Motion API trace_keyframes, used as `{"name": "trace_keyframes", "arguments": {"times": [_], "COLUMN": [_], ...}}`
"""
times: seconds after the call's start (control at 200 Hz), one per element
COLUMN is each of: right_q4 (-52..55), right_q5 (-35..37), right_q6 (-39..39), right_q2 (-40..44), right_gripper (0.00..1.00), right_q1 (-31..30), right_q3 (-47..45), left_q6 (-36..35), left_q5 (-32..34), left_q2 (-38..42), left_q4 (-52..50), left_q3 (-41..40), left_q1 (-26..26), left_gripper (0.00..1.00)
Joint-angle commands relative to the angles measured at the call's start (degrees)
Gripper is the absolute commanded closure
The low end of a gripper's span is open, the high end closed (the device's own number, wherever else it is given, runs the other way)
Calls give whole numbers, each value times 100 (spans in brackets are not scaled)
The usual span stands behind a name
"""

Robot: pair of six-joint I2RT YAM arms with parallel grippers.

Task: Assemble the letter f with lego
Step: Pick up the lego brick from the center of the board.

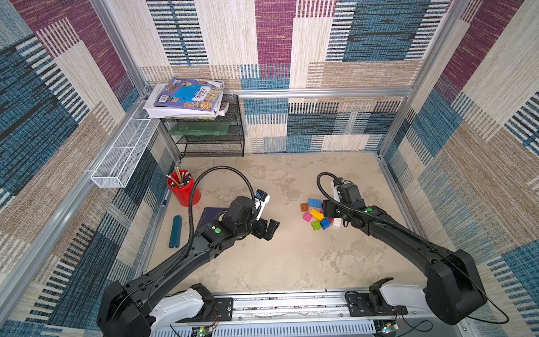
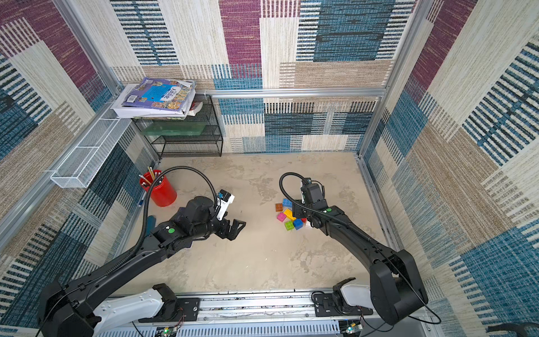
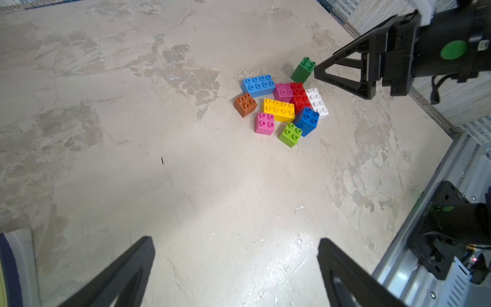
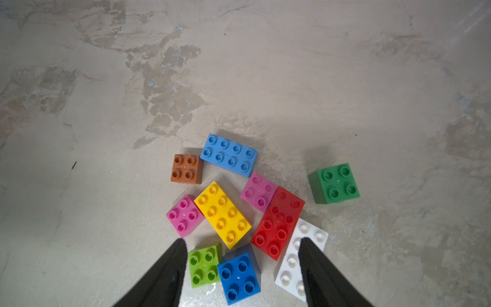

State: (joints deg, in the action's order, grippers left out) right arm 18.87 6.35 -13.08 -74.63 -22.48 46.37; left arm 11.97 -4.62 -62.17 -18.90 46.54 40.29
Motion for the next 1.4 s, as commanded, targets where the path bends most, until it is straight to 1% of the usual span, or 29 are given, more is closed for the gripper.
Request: {"name": "trace_keyframes", "arguments": {"times": [0.0,0.075,0.245,0.476,0.766,1.077,1.397], "right_q4": [-153,-196,-292,-297,-153,-8,54], "right_q5": [216,202,32,-21,82,144,269], "right_q6": [-186,-185,-134,-133,-243,-344,-397], "right_q2": [-101,-186,-269,-402,-543,-618,-741], "right_gripper": [33,34,35,34,36,36,41], "right_q1": [-27,-28,-41,-206,-375,-448,-494], "right_q3": [-130,-253,-371,-392,-415,-467,-452], "left_q6": [295,375,538,740,725,778,806], "left_q5": [65,128,207,413,515,478,473], "left_q2": [195,361,688,874,876,877,887], "left_q4": [362,430,431,433,472,466,466], "left_q3": [-331,-546,-835,-1161,-1200,-1232,-1239], "left_q1": [158,270,350,416,565,585,594], "left_gripper": [1,1,1,1,1,1,1]}}
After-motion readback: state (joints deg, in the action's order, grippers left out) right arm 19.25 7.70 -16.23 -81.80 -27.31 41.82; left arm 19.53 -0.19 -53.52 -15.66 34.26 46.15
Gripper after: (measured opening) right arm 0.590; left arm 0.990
